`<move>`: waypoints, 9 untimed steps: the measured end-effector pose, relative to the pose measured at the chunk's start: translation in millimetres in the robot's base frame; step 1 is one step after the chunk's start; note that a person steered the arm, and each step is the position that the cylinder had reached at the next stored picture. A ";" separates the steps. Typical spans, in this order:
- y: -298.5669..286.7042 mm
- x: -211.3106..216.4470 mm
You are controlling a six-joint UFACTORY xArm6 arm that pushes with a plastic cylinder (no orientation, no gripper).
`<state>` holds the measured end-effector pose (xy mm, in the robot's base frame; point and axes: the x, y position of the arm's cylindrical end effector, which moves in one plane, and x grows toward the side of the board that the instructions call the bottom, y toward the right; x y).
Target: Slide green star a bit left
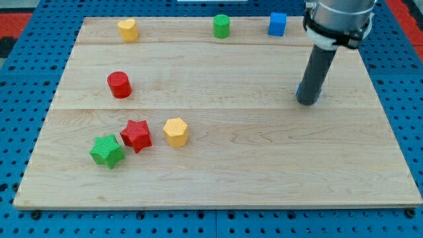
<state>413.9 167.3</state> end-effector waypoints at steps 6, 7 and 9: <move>13.8 32.0; 13.8 32.8; -17.0 34.4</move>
<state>448.3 150.3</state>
